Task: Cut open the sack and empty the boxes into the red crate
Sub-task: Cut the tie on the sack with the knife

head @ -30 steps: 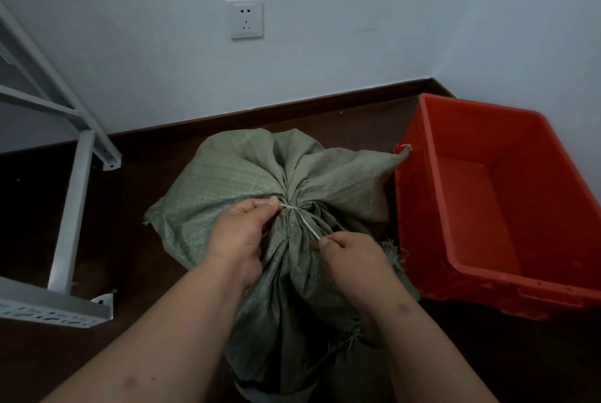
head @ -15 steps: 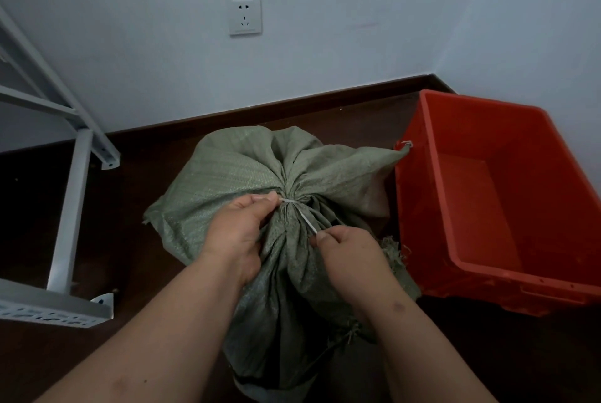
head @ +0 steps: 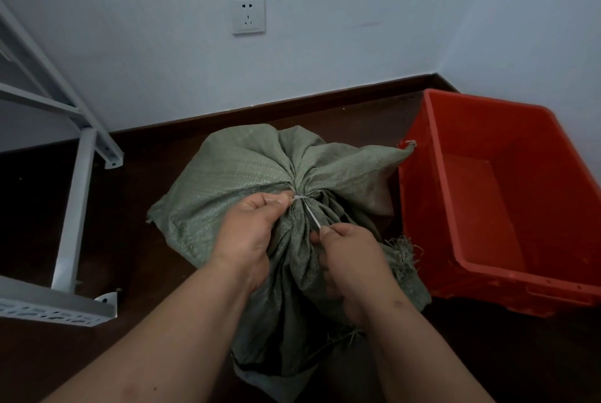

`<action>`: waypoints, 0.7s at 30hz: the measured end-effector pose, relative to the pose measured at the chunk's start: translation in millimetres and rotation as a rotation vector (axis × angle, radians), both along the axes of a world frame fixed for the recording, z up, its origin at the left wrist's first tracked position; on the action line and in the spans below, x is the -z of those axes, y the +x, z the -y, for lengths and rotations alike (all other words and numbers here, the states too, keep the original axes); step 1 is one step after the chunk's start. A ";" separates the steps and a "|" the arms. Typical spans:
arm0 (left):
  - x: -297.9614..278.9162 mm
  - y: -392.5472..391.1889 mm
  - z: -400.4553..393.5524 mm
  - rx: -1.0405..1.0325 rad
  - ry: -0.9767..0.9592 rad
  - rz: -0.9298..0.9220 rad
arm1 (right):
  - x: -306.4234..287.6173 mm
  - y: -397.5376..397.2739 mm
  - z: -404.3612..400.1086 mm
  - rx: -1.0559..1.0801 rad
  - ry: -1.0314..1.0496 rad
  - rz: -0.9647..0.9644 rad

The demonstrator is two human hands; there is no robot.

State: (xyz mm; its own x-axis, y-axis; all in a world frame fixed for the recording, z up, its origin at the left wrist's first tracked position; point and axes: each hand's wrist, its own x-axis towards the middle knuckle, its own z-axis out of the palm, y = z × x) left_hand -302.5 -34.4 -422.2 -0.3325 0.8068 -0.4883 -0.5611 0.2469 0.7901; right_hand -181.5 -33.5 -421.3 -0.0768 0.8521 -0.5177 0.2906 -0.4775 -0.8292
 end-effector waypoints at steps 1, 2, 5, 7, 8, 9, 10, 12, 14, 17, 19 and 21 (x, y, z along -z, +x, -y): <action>-0.1 0.1 0.1 0.003 0.002 0.001 | 1.6 -1.4 0.6 0.018 0.000 -0.008; -0.2 0.2 0.2 0.007 0.004 0.005 | 2.6 -3.4 1.6 0.032 0.015 -0.010; 0.8 -0.4 0.1 0.017 0.008 0.021 | 1.1 -9.0 4.1 0.029 0.118 0.042; 1.7 -1.2 -0.6 0.016 0.005 0.035 | -1.4 -8.7 6.1 -0.024 0.231 0.178; 1.7 -1.9 -1.4 0.019 0.006 0.046 | -3.1 -8.1 7.7 -0.045 0.286 0.233; 0.4 -2.7 -2.1 0.021 0.012 0.058 | -4.6 -7.6 9.8 -0.057 0.331 0.261; -0.4 -3.7 -3.2 0.021 0.021 0.065 | -6.1 -7.7 11.7 -0.061 0.359 0.270; -1.3 -5.2 -4.7 0.019 0.035 0.064 | -8.0 -9.2 14.6 -0.059 0.383 0.275; -1.3 -5.3 -4.6 0.014 0.037 0.056 | -5.8 -9.4 16.7 -0.054 0.392 0.283; -2.1 -2.8 -4.0 -0.028 0.033 0.043 | -4.3 -8.5 20.4 -0.050 0.413 0.300; -2.9 -0.7 -4.0 -0.057 0.026 0.003 | -3.8 -9.9 23.8 -0.054 0.427 0.300; -0.9 0.2 -4.6 -0.067 0.008 -0.077 | -4.1 -11.3 26.3 -0.063 0.434 0.301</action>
